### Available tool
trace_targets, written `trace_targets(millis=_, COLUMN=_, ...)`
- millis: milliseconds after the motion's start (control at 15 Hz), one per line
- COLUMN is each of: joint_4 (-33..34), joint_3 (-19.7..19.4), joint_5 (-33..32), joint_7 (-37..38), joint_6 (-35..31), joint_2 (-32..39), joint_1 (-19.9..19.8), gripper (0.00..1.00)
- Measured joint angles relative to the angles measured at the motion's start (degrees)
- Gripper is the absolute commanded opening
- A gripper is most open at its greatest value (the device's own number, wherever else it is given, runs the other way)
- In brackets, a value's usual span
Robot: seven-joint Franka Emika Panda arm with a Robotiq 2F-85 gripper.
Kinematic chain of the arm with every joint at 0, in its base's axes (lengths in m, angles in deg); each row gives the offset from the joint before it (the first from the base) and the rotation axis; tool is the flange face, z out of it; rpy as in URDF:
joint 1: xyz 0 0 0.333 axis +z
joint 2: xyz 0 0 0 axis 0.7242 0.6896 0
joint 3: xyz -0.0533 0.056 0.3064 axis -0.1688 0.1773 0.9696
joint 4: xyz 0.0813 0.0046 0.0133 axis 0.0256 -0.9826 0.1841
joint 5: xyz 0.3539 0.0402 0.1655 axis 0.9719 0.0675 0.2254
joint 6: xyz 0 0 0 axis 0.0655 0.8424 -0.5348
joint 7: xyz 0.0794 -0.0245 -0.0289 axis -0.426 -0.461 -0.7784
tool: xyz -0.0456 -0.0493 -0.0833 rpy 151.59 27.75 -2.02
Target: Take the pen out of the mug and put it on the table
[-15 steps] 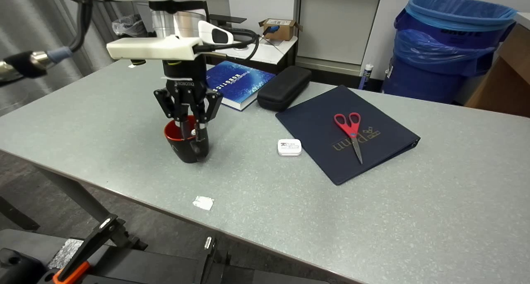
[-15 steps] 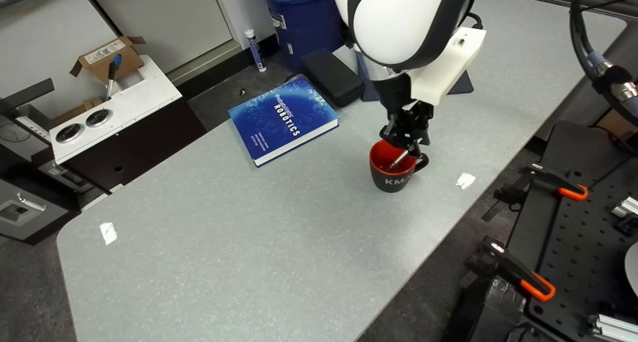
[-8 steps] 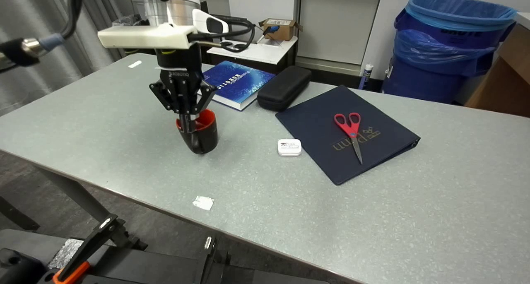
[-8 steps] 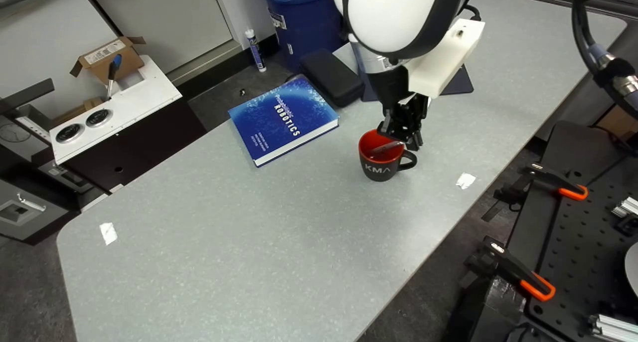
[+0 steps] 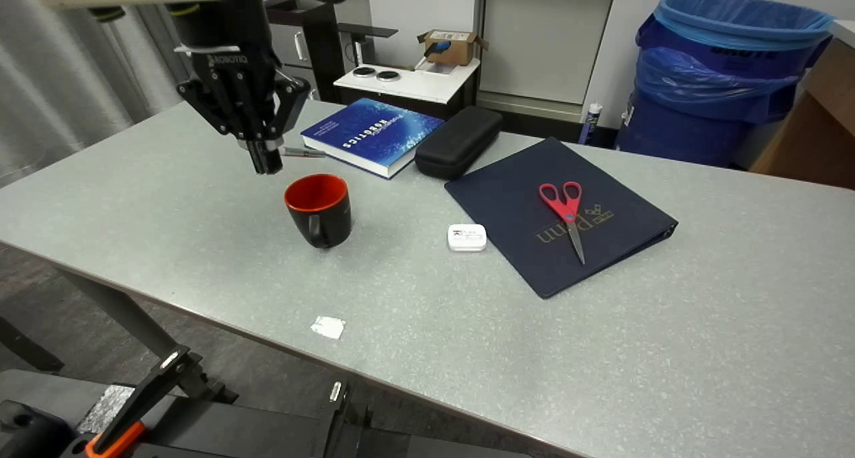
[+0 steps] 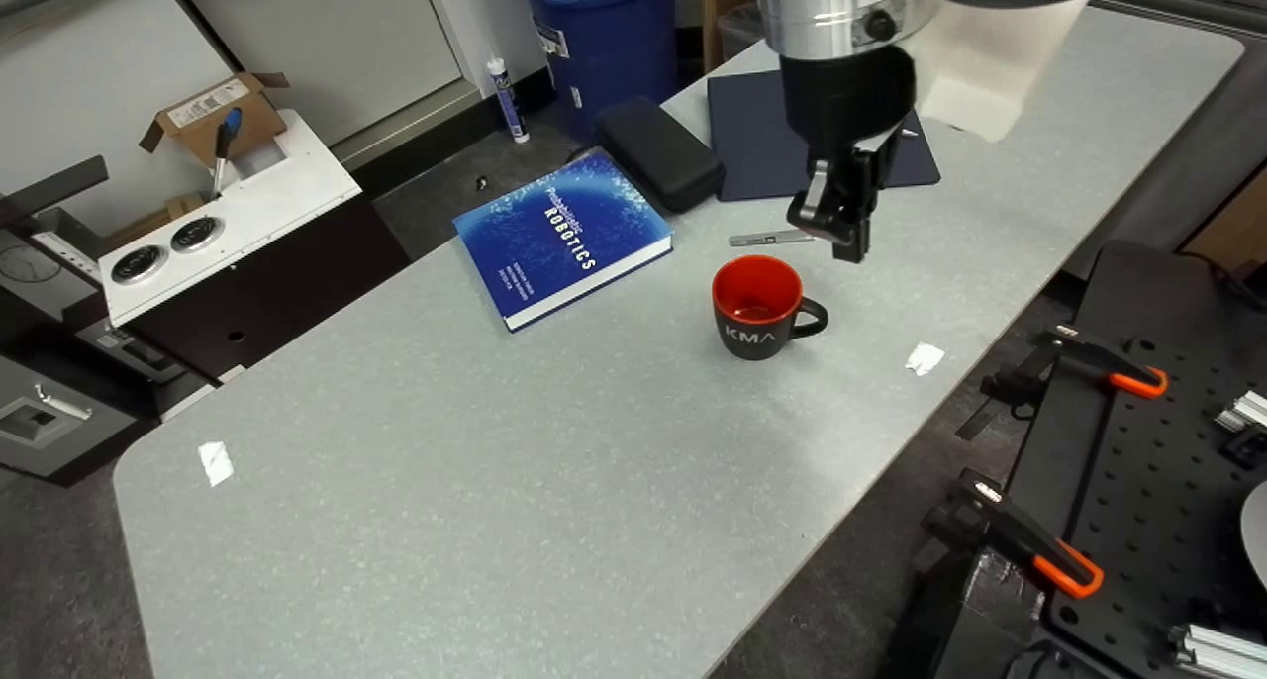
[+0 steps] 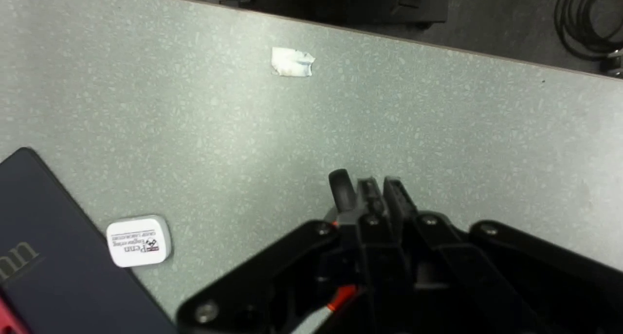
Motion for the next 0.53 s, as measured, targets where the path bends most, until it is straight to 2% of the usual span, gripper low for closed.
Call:
trace_targets(millis=267, joint_4=-4.9, joint_3=-0.4, joint_5=-1.5, joint_7=5.3, joint_6=-1.4, joint_2=-5.2, joint_1=-2.3, gripper=0.02)
trace_targets(millis=533, joint_4=-5.2, joint_3=-2.0, joint_5=-2.2, joint_7=7.9, joint_6=-2.7, joint_2=-1.6, joint_1=-6.1, gripper=0.02)
